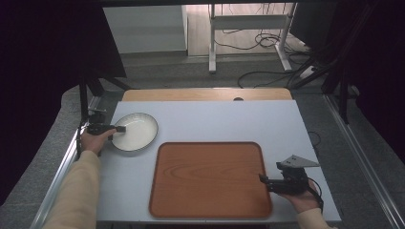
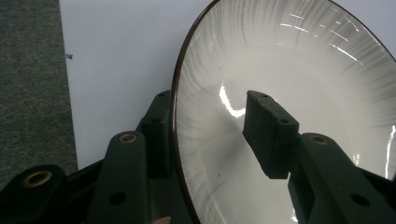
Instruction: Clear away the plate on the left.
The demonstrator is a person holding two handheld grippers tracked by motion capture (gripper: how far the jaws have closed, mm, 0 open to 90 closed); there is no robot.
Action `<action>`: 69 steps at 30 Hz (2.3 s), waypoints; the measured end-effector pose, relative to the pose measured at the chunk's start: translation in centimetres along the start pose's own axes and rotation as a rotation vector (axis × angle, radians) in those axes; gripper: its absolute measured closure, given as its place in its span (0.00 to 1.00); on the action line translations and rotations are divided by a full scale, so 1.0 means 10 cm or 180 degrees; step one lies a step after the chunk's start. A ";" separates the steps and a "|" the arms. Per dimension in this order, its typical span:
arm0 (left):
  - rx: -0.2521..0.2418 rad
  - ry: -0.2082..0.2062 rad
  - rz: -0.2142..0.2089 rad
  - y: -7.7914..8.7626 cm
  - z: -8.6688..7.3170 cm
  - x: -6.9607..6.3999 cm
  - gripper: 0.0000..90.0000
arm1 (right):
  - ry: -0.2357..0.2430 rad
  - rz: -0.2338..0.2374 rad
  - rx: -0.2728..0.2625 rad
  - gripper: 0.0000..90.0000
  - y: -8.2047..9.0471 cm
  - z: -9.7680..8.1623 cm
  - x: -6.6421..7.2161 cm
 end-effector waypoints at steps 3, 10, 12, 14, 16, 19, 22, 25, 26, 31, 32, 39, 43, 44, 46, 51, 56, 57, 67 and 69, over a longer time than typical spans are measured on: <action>0.0021 0.0062 0.0046 0.01 0.01 0.02 0.68 | 0.0016 0.0025 -0.0036 0.19 -0.01 0.01 0.00; -0.0065 0.0239 -0.0099 0.09 0.04 0.05 0.84 | 0.0018 0.0051 -0.0099 0.19 0.00 0.03 -0.01; -0.0036 0.0235 -0.0107 0.13 0.04 0.04 0.86 | 0.0014 0.0047 -0.0117 0.19 0.01 0.03 -0.02; -0.0039 0.0266 -0.0123 0.16 0.05 0.02 0.88 | 0.0021 0.0056 -0.0138 0.19 0.02 0.03 -0.01; -0.0048 0.0283 -0.0134 0.19 0.06 -0.01 0.89 | 0.0027 0.0047 -0.0147 0.19 0.03 0.04 -0.01; -0.0073 0.0287 -0.0133 0.24 0.08 -0.06 0.91 | 0.0022 0.0032 -0.0155 0.20 0.04 0.04 -0.01; -0.0082 0.0252 -0.0115 0.28 0.11 -0.11 0.93 | 0.0016 0.0018 -0.0159 0.20 0.04 0.04 -0.01; -0.0089 0.0220 -0.0077 0.29 0.13 -0.15 0.93 | 0.0008 -0.0002 -0.0155 0.20 0.04 0.04 -0.02; -0.0089 0.0220 -0.0077 0.29 0.13 -0.15 0.93 | 0.0007 0.0000 -0.0153 0.20 0.04 0.04 -0.02; -0.0151 0.0216 -0.0044 0.31 0.16 -0.21 0.94 | 0.0016 0.0013 -0.0176 0.20 0.04 0.05 -0.02; -0.0167 0.0220 -0.0043 0.31 0.16 -0.22 0.94 | 0.0017 0.0013 -0.0180 0.20 0.05 0.05 -0.02; -0.0244 0.0228 -0.0007 0.31 0.20 -0.27 0.94 | 0.0006 0.0004 -0.0201 0.20 0.06 0.05 -0.03; -0.0254 0.0213 -0.0029 0.32 0.21 -0.29 0.93 | 0.0023 0.0000 -0.0204 0.20 0.05 0.06 -0.03; -0.0264 0.0210 -0.0033 0.33 0.22 -0.30 0.93 | 0.0027 -0.0004 -0.0205 0.20 0.05 0.06 -0.02; -0.0306 0.0215 -0.0039 0.34 0.22 -0.31 0.93 | 0.0030 -0.0016 -0.0199 0.20 0.05 0.06 -0.03; -0.0432 0.0231 -0.0138 0.37 0.23 -0.33 0.93 | 0.0010 -0.0028 -0.0186 0.20 0.06 0.05 -0.04; -0.0488 0.0152 -0.0219 0.39 0.27 -0.44 0.93 | 0.0015 -0.0025 -0.0195 0.20 0.05 0.06 -0.03; -0.0497 0.0132 -0.0233 0.40 0.28 -0.46 0.93 | 0.0015 -0.0025 -0.0195 0.20 0.05 0.06 -0.03; -0.0714 -0.0030 -0.0439 0.54 0.22 -0.67 0.93 | -0.0002 -0.0026 -0.0206 0.20 0.07 0.06 -0.04; -0.0736 -0.0046 -0.0439 0.58 0.20 -0.68 0.93 | 0.0005 -0.0023 -0.0210 0.20 0.07 0.06 -0.03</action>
Point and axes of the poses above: each handheld gripper's, and its own axes: y roughly backward along the jaws, z roughly out of its top, x roughly to its left, the point moved 4 cm from there along -y, roughly forward along the jaws, and after that the axes turned 10 degrees about -z, right-handed, at the moved point
